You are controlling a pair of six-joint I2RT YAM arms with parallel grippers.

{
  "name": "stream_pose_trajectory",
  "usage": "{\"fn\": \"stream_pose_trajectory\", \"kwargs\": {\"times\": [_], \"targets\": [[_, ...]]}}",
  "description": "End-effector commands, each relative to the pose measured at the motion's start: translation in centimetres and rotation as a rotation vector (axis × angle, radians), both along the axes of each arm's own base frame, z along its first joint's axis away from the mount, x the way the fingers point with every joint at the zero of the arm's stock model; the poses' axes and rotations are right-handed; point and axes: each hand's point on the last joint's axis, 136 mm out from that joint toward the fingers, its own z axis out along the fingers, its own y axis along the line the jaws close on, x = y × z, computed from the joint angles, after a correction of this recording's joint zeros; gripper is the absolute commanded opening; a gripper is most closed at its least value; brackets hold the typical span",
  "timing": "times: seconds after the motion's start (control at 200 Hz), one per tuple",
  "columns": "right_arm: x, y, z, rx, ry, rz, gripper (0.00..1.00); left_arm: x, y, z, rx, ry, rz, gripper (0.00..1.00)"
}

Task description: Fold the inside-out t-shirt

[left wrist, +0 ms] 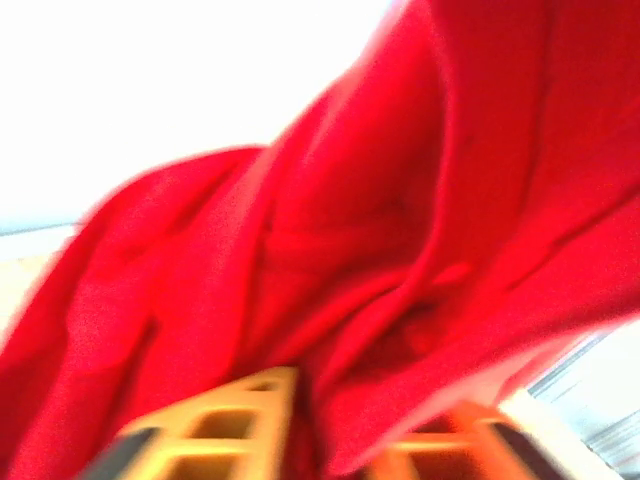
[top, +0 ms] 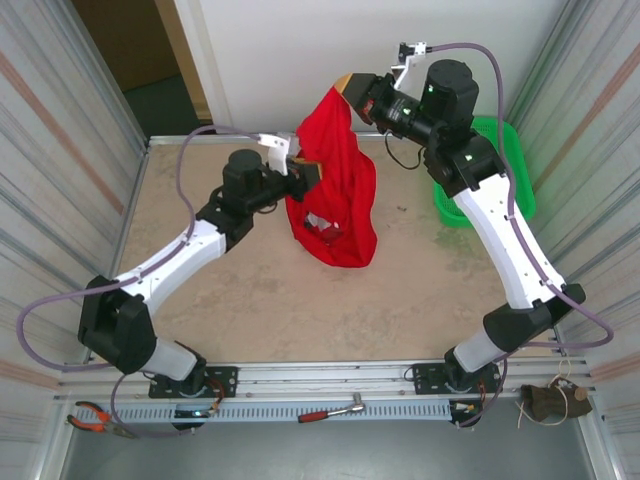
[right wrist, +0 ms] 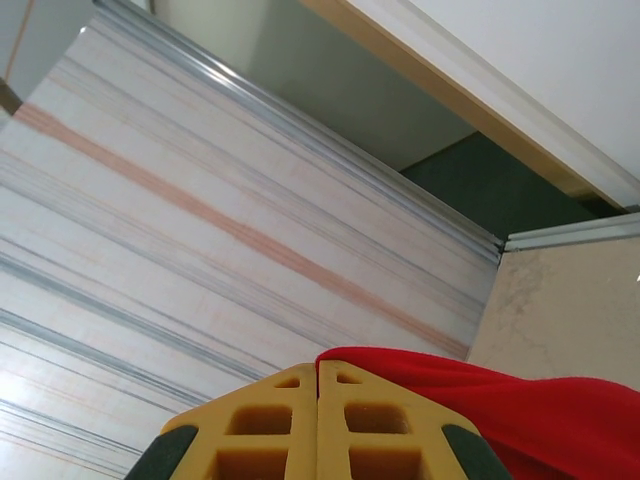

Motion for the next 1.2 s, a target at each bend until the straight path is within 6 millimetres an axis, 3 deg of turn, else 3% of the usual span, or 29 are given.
{"fn": "stream_pose_trajectory", "kwargs": {"times": [0.0,0.12,0.145,0.205,0.26,0.351,0.436,0.571,0.616,0.661,0.721,0.837,0.917,0.982,1.097,1.197], "targets": [[-0.5,-1.6,1.2,0.053,-0.037,-0.025,0.00,-0.8,0.6,8.6,-0.106,-0.137,-0.084,0.00],[1.2,-3.2,-1.3,0.040,0.004,-0.095,0.01,-2.7,1.5,15.0,-0.159,-0.181,-0.207,0.00],[1.7,-3.6,-2.1,0.027,0.015,-0.116,0.15,-3.2,1.7,16.5,-0.175,-0.190,-0.229,0.00],[3.0,-4.8,-4.8,-0.020,0.050,-0.182,0.59,-4.2,2.4,19.8,-0.211,-0.211,-0.279,0.00],[4.1,-6.0,-8.3,-0.081,0.098,-0.247,0.76,-5.1,2.9,22.5,-0.237,-0.225,-0.322,0.00],[4.7,-6.7,-14.2,-0.128,0.164,-0.277,0.80,-5.6,3.7,25.4,-0.280,-0.212,-0.357,0.00],[3.8,-5.6,-18.9,-0.115,0.211,-0.223,0.82,-5.4,3.9,26.9,-0.307,-0.188,-0.379,0.00],[1.4,-1.2,-25.2,-0.146,0.222,-0.101,0.82,-4.4,4.5,27.7,-0.371,-0.150,-0.383,0.00],[0.7,0.3,-26.1,-0.139,0.201,-0.050,0.81,-3.5,4.5,27.2,-0.389,-0.114,-0.384,0.00],[0.3,1.1,-26.6,-0.138,0.195,-0.022,0.79,-2.7,4.3,26.2,-0.387,-0.065,-0.377,0.00],[-0.1,0.6,-26.5,-0.163,0.194,-0.042,0.77,-2.0,4.0,24.3,-0.358,-0.012,-0.360,0.00],[-0.8,-2.9,-24.9,-0.246,0.175,-0.156,0.78,-1.6,4.2,20.1,-0.283,0.055,-0.295,0.00],[-1.5,-5.9,-22.4,-0.296,0.138,-0.242,0.79,-1.6,4.5,17.1,-0.214,0.100,-0.253,0.00],[-2.3,-7.2,-19.7,-0.346,0.071,-0.267,0.80,-1.9,4.4,14.9,-0.167,0.134,-0.247,0.00],[-3.2,-6.3,-15.1,-0.418,-0.051,-0.189,0.83,-2.6,3.5,12.2,-0.126,0.180,-0.278,0.00],[-3.3,-4.2,-12.9,-0.448,-0.143,-0.109,0.84,-3.2,2.2,11.0,-0.107,0.200,-0.317,0.00]]}}
